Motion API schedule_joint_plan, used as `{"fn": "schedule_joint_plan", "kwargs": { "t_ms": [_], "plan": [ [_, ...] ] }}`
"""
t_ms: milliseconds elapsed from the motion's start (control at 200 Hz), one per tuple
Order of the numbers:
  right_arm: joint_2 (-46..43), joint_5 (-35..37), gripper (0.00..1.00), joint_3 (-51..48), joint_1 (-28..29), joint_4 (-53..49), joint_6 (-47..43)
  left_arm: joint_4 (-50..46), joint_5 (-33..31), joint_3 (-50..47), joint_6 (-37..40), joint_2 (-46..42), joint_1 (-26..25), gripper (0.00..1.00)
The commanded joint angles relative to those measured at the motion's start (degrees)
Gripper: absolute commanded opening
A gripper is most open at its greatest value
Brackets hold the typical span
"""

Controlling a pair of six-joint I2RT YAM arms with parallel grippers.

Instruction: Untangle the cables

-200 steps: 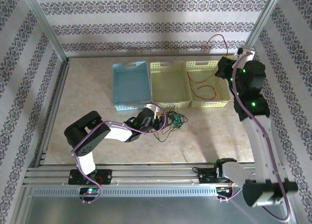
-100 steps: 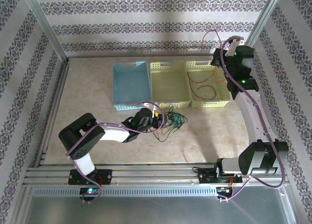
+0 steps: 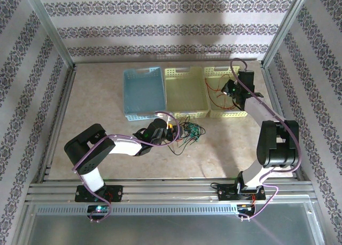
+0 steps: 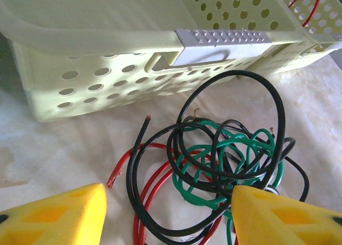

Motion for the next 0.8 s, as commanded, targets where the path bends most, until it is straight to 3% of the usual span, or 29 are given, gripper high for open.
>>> {"fn": "schedule_joint_plan", "kwargs": {
  "t_ms": [0, 115, 235, 460, 580, 795],
  "plan": [
    [2.08, 2.15, 0.01, 1.00, -1.46, -1.39, 5.26, -1.97, -1.21, -0.51, -0.48, -2.36, -0.63, 0.63],
    [2.48, 2.51, 0.25, 0.93, -2.66, -2.94, 8.32, -2.39, -1.72, -0.65, -0.40, -3.24, -0.59, 0.63],
    [-0.71, 5.09, 0.35, -0.55, -2.75, -3.98, 9.12, -2.60, -2.50, -0.84, -0.27, -4.10, -0.63, 0.63],
    [-13.34, 8.49, 0.40, -5.95, -2.63, -5.69, 8.56, -2.46, -3.60, -1.10, 0.17, -4.94, -0.68, 0.63],
    [-21.39, 5.57, 0.40, -9.79, -1.13, -7.71, 6.85, -2.32, -3.09, -1.12, 0.47, -5.05, -0.63, 0.63],
    [-31.03, -7.56, 0.40, -18.32, 13.50, -13.81, -2.53, -4.39, -0.57, -0.49, 1.79, -4.44, -0.63, 0.63]
  ]
}}
